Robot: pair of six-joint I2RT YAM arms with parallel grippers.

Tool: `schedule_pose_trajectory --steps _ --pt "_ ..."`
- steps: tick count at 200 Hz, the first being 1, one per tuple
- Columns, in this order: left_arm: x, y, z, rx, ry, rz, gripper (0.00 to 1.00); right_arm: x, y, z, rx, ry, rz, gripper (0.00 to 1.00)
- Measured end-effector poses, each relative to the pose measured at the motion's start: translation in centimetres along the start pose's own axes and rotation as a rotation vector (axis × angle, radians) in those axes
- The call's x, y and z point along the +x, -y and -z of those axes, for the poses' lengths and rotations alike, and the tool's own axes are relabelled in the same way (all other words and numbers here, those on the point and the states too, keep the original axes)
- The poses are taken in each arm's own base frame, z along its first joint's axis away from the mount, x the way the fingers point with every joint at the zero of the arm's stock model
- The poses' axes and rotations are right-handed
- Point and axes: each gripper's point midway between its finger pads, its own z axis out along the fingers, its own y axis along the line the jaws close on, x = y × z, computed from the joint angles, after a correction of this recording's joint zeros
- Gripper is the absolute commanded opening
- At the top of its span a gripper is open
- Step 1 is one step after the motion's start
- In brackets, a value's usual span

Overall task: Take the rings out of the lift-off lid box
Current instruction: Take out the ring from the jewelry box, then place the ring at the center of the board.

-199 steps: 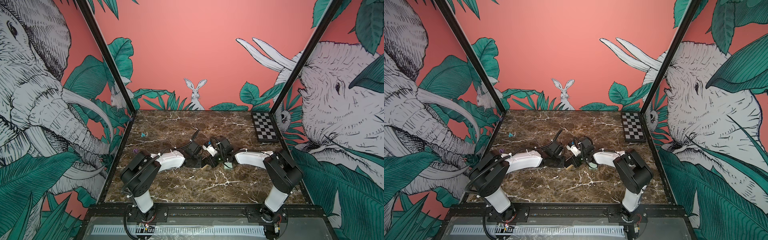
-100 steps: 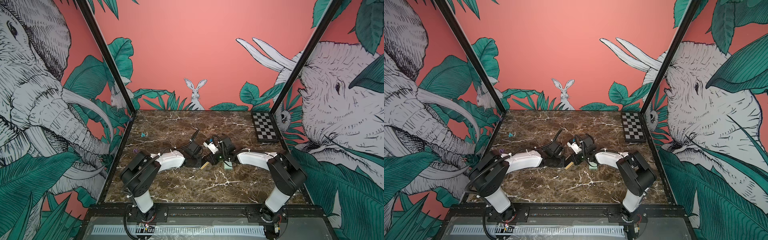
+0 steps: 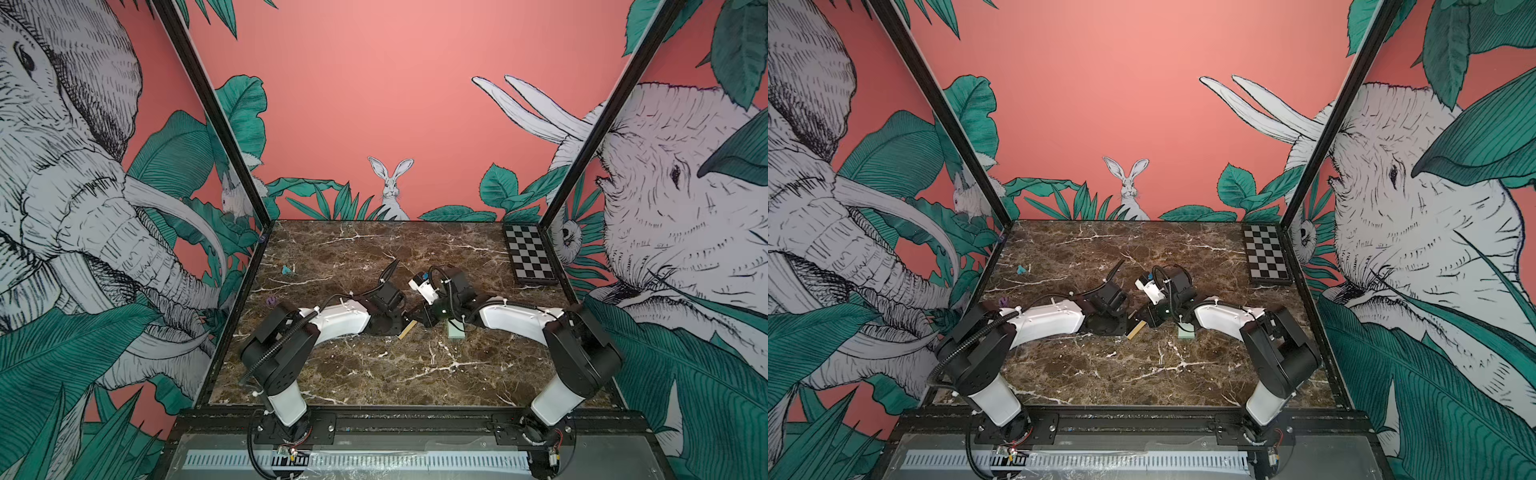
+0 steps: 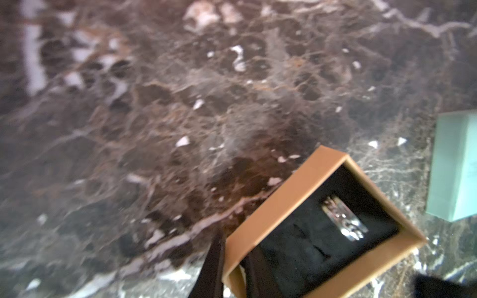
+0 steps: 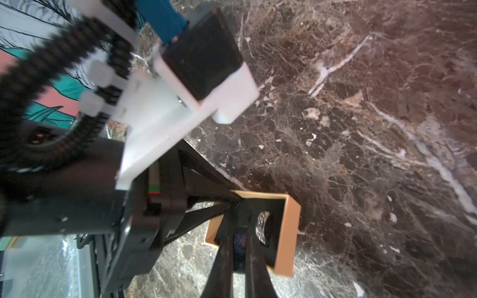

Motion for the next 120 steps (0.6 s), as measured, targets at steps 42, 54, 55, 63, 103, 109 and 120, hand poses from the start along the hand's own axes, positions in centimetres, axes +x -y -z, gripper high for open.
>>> schedule_pose_trajectory --steps 42,54,55,63,103,109,120 --pt "0.5 -1.3 0.6 -0.071 -0.007 0.073 0.12 -1.7 0.8 2.6 0.034 0.057 -0.008 0.0" --pt "0.5 -1.2 0.7 -0.072 -0.003 0.108 0.12 -1.4 1.6 2.9 0.049 0.048 -0.03 0.0" --pt "0.5 -1.2 0.7 -0.071 -0.002 0.11 0.12 -1.4 1.6 2.9 0.05 0.047 -0.031 0.0" --pt "0.6 -1.1 0.8 -0.076 0.004 0.13 0.12 -1.0 2.1 3.0 0.059 0.034 -0.049 0.0" --pt "1.3 -1.2 1.5 -0.119 0.021 0.218 0.12 0.6 4.0 2.3 0.088 -0.009 -0.107 0.0" --pt "1.3 -1.2 1.5 -0.123 0.023 0.233 0.12 1.0 4.3 2.0 0.092 -0.017 -0.12 0.0" --pt "1.3 -1.3 1.7 -0.127 0.028 0.256 0.12 1.9 4.7 1.6 0.094 -0.034 -0.145 0.0"
